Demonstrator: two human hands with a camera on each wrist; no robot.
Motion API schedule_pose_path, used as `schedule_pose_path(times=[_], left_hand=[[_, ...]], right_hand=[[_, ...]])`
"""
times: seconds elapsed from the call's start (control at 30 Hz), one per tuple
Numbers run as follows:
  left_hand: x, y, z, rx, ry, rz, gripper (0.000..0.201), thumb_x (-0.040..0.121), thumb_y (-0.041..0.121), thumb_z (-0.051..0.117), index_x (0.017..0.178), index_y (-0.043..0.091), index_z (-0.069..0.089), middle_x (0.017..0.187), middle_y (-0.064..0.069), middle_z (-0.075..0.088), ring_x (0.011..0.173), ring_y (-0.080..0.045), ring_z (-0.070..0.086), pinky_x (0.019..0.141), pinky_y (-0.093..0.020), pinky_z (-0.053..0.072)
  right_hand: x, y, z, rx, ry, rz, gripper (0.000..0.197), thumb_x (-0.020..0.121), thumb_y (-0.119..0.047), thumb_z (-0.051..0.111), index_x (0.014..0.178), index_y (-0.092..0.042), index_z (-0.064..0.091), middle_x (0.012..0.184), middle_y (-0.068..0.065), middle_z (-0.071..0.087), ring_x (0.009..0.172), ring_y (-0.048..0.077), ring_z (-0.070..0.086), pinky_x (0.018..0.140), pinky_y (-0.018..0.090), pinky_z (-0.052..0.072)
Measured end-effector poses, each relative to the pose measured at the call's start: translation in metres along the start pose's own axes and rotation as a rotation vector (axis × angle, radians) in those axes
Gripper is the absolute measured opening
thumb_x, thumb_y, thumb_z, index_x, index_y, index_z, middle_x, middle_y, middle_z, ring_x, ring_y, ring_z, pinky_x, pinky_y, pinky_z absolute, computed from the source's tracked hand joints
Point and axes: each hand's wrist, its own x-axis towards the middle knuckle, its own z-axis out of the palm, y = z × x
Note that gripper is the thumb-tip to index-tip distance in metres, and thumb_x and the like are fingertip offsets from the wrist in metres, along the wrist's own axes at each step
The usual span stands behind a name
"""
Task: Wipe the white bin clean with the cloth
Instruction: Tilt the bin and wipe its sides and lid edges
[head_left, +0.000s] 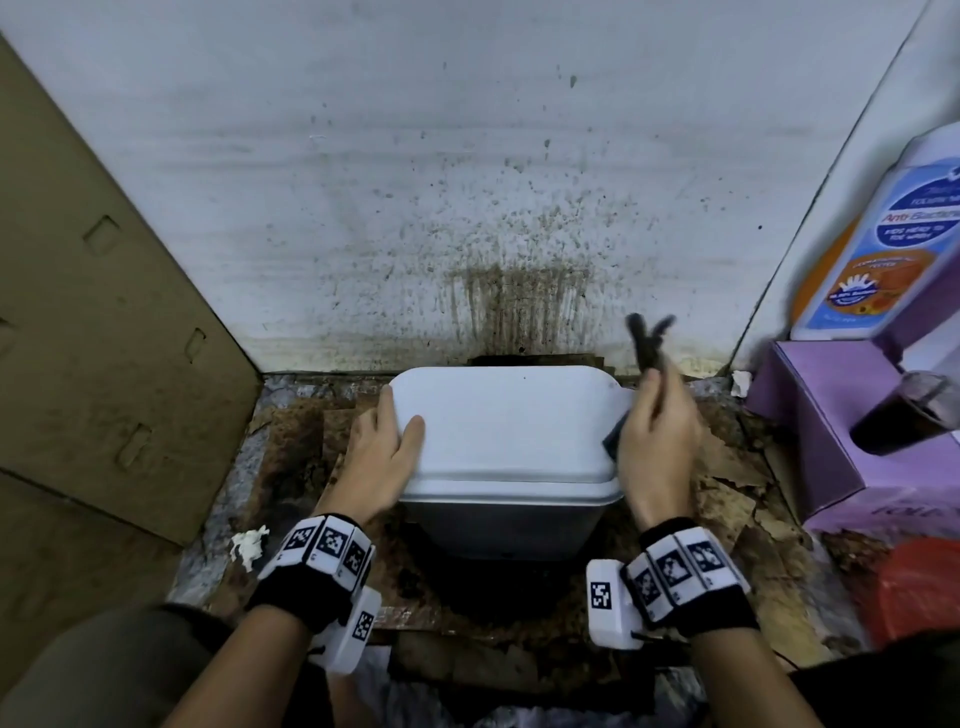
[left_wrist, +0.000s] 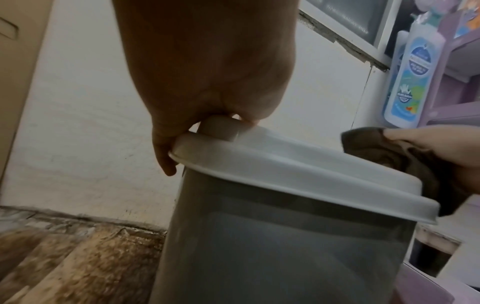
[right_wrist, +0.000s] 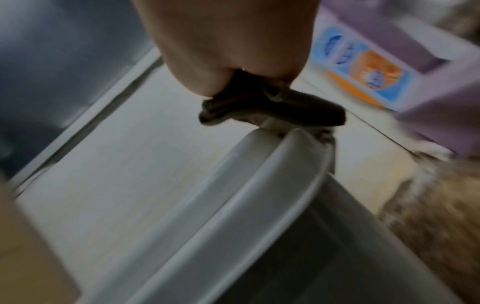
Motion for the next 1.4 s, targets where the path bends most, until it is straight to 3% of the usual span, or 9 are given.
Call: schedule_pose_path(times=[0.17,0.3,0.43,0.57,0.87,1.03,1.1,1.27,1.4], left_hand=[[-0.003,0.000,0.002,-0.029,0.030,0.001,0.069,0.106,0.056,0.029,0.163,0.032,-0.003,0.164,0.000,0.013,0.151,-0.029,0.021,0.121,-0.050,0.023],[-0.002,0.000,0.005,-0.034,0.048,0.007,0.067,0.108,0.049,0.030,0.164,0.030,-0.002,0.164,-0.004,0.013,0.151,-0.027,0.020,0.121,-0.046,0.020],[-0.002,0.000,0.005,-0.039,0.044,-0.001,0.067,0.109,0.049,0.029,0.164,0.030,-0.004,0.165,-0.005,0.012,0.152,-0.029,0.020,0.120,-0.046,0.021],[-0.003,0.004,0.005,-0.032,0.042,-0.011,0.065,0.109,0.047,0.028,0.164,0.030,-0.003,0.165,-0.005,0.013,0.152,-0.031,0.017,0.119,-0.048,0.020],[-0.006,0.004,0.004,-0.051,0.026,0.000,0.065,0.108,0.050,0.028,0.164,0.030,-0.001,0.163,-0.002,0.013,0.150,-0.029,0.019,0.118,-0.048,0.022],[-0.008,0.009,0.009,0.059,0.098,-0.097,0.065,0.105,0.054,0.025,0.162,0.034,0.002,0.137,-0.017,0.026,0.107,-0.034,0.042,0.098,-0.044,0.040],[-0.009,0.014,0.011,0.079,0.075,-0.162,0.066,0.104,0.058,0.022,0.161,0.039,-0.003,0.139,-0.023,0.025,0.103,-0.034,0.042,0.096,-0.044,0.040],[-0.014,0.023,0.007,0.064,0.058,-0.204,0.067,0.102,0.065,0.022,0.159,0.048,-0.007,0.158,-0.029,0.021,0.135,-0.043,0.041,0.110,-0.050,0.033],[-0.015,0.018,0.005,-0.037,0.086,-0.166,0.068,0.100,0.069,0.032,0.159,0.052,0.001,0.164,-0.025,0.021,0.151,-0.037,0.027,0.116,-0.050,0.027]], right_hand=[[-0.034,-0.007,0.053,-0.625,-0.370,-0.289,0.045,0.107,-0.024,0.040,0.149,-0.009,0.044,0.161,0.016,0.033,0.149,0.032,0.029,0.118,0.044,0.029],[-0.059,-0.032,0.085,-0.661,-0.517,-0.363,0.052,0.105,-0.019,0.040,0.155,-0.007,0.032,0.165,0.018,0.021,0.153,0.032,0.019,0.121,0.044,0.024],[-0.072,-0.041,0.107,-0.690,-0.585,-0.513,0.049,0.098,-0.025,0.057,0.142,-0.004,0.052,0.151,0.021,0.047,0.140,0.034,0.046,0.106,0.045,0.045],[-0.069,-0.033,0.099,-0.776,-0.583,-0.552,0.053,0.091,-0.020,0.065,0.140,-0.004,0.055,0.149,0.021,0.050,0.136,0.033,0.051,0.102,0.041,0.048],[-0.024,0.000,0.027,-0.770,-0.370,-0.277,0.050,0.106,-0.021,0.038,0.154,-0.006,0.035,0.164,0.018,0.025,0.152,0.032,0.024,0.119,0.043,0.026],[-0.015,0.016,0.009,-0.520,-0.277,-0.043,0.049,0.108,-0.025,0.032,0.156,-0.011,0.032,0.164,0.018,0.023,0.150,0.033,0.019,0.122,0.045,0.017],[-0.010,0.017,0.004,-0.365,-0.270,0.083,0.051,0.109,-0.027,0.030,0.158,-0.014,0.028,0.163,0.015,0.025,0.149,0.032,0.019,0.121,0.043,0.017],[0.010,0.022,-0.007,-0.122,-0.343,0.308,0.053,0.110,-0.035,0.029,0.158,-0.015,0.028,0.161,0.010,0.034,0.149,0.028,0.028,0.117,0.038,0.024],[0.024,0.038,-0.012,-0.039,-0.379,0.359,0.052,0.107,-0.042,0.032,0.152,-0.016,0.043,0.149,0.007,0.052,0.139,0.030,0.045,0.115,0.046,0.037]])
